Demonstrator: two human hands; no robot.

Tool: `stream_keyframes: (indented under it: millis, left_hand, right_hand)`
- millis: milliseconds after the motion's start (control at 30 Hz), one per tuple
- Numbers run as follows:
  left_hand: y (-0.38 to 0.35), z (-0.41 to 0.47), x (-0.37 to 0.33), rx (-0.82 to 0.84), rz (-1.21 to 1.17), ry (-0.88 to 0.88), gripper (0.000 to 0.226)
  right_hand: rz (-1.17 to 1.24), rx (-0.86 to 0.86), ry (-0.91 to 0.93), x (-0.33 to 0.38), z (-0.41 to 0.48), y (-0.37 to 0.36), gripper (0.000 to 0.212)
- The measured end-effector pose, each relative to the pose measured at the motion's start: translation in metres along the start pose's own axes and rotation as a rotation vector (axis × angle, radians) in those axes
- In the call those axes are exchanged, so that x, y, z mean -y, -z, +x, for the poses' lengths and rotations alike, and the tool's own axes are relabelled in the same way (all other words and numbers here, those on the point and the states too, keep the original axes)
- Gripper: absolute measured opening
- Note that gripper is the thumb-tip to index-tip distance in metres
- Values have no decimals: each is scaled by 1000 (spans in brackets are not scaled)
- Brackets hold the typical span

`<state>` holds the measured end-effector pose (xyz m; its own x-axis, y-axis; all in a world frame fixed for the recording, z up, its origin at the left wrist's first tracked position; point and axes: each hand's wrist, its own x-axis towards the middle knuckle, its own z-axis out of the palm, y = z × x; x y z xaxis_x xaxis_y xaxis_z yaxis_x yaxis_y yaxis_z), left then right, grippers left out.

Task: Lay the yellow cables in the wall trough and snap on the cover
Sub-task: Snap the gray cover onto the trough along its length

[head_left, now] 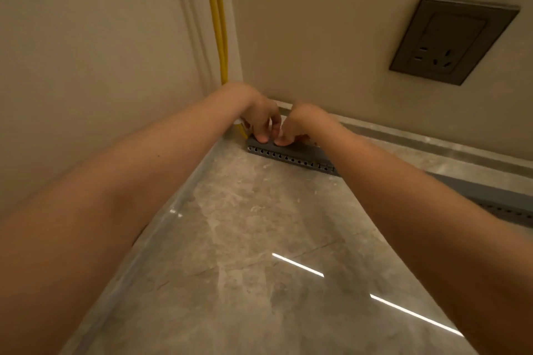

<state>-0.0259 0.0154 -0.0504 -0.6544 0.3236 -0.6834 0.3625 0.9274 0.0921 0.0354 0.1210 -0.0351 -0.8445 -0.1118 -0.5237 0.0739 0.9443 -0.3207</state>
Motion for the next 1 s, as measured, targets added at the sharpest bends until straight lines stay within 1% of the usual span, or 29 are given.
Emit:
stream_keyframes:
  millis: [67,133,233,400,467,500,567,600,667,733,767,1000]
  left_hand:
    - [-3,-3,-1,-18,12,-23,39]
    - [-8,-10,-4,-59,37,-50,35]
    - [-15,-19,-6,-138,66,-65,32]
    - [-27,-25,-9,-217,98,-85,36]
    - [-30,-25,-6,-236,104,-92,31]
    - [-32,-25,-4,-246,99,-92,28]
    - [-33,-27,-2,-267,94,-98,24]
    - [-31,-29,-2,-270,93,-99,23]
    - [-31,-34,-5,-265,93,-93,25]
    - [-29,-40,-7,-284,100,-89,28]
    - [-29,-42,-8,-280,102,-93,29]
    - [-29,-52,-9,-216,112,-128,39]
  right_hand:
    - [-36,-119,10,1,4,-9,43]
    - [-32,-144,22,-1,7,-16,48]
    - [-28,-146,41,-3,7,-21,43]
    - [30,-254,98,-7,8,-32,26]
    - [93,-279,122,-10,10,-36,12]
    - [136,-280,130,-12,9,-39,12]
    - [237,-261,131,-15,7,-37,29]
    - [291,-242,132,-17,6,-35,28]
    - [348,-182,133,-22,3,-34,12]
    - [345,-154,173,-22,-1,-33,26]
    - [339,-153,188,-23,-3,-35,29]
    - [271,-123,257,-35,-4,-34,40]
